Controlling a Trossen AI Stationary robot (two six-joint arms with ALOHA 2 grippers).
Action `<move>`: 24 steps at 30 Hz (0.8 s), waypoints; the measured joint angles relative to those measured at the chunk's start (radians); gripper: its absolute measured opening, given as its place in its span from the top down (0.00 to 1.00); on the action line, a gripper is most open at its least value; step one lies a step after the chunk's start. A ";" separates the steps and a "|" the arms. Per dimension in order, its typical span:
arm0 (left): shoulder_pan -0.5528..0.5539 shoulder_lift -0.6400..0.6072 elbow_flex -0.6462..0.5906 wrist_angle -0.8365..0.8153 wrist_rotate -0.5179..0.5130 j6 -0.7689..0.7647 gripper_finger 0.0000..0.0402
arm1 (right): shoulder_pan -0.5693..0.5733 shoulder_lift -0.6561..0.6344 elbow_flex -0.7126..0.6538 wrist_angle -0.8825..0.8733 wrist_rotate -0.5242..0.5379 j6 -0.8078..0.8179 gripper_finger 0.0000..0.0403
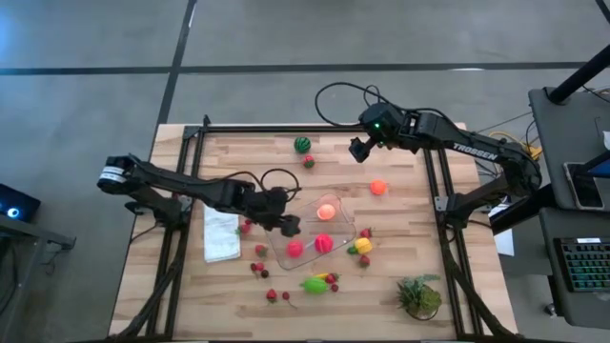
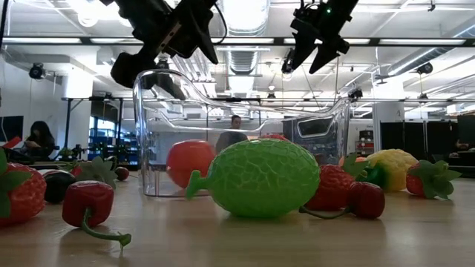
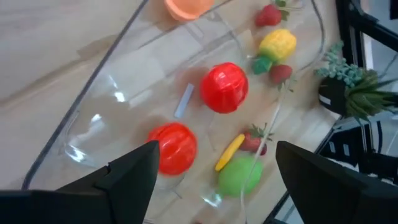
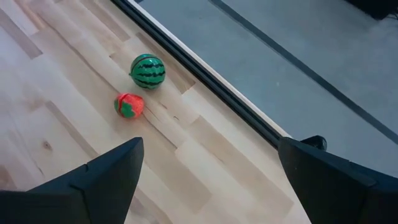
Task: Pick and placing Produce into tupperware
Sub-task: Put the watermelon into the transparent bin
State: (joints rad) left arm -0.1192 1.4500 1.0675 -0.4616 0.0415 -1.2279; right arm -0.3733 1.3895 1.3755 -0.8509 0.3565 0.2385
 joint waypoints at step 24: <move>0.266 -0.121 -0.027 0.014 -0.286 0.198 0.24 | 0.006 0.001 -0.105 0.026 -0.068 0.049 0.09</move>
State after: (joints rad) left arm 0.1468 1.3287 1.0402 -0.4473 -0.2445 -1.0294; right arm -0.3672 1.3909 1.2709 -0.8245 0.2886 0.2877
